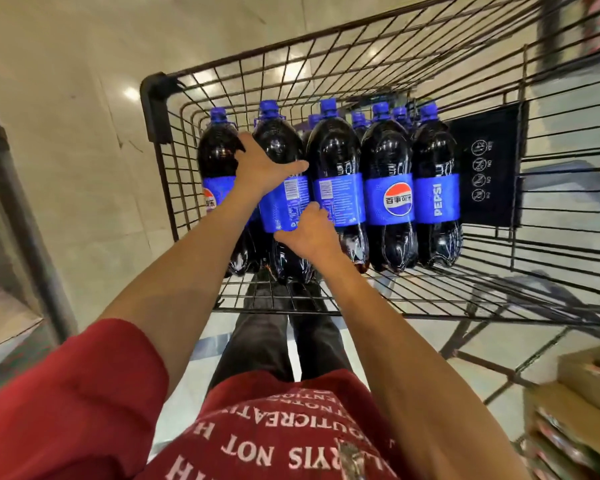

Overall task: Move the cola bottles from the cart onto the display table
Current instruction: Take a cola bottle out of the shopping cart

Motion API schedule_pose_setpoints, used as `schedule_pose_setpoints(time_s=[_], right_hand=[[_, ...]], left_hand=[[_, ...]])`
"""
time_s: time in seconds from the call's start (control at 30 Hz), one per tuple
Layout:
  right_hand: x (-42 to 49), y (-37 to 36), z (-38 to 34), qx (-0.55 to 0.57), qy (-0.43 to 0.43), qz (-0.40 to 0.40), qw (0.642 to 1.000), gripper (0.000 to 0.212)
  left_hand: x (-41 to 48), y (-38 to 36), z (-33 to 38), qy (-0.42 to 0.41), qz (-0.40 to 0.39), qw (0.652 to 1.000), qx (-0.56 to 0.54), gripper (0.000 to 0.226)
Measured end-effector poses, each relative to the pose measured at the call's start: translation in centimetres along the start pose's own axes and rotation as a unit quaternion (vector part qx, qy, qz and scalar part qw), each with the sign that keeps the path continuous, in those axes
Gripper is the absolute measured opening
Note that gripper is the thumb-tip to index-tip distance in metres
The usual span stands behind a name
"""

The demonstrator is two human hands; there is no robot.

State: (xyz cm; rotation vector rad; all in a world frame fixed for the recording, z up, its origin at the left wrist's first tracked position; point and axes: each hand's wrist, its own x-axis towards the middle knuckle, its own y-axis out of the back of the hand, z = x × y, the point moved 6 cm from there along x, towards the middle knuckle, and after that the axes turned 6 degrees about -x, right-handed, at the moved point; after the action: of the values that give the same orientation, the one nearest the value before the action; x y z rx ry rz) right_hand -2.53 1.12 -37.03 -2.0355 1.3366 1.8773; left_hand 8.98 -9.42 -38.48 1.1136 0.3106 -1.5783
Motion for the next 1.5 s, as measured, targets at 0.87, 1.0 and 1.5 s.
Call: schedule_pose_setpoints(time_s=[0.87, 1.0, 1.5], right_hand=[[-5.5, 2.3, -1.6, 0.080, 0.134, 0.050, 0.986, 0.081], [-9.7, 4.9, -3.6, 0.043, 0.220, 0.087, 0.971, 0.081], [-26.8, 7.7, -12.4, -0.014, 0.470, 0.093, 0.878, 0.087]], left_hand=[[-9.9, 6.2, -0.6, -0.172, 0.147, 0.953, -0.203, 0.107], [-16.7, 9.0, 0.8, -0.214, 0.220, 0.921, -0.239, 0.105], [-41.2, 17.1, 2.5, -0.338, 0.412, 0.784, -0.317, 0.111]])
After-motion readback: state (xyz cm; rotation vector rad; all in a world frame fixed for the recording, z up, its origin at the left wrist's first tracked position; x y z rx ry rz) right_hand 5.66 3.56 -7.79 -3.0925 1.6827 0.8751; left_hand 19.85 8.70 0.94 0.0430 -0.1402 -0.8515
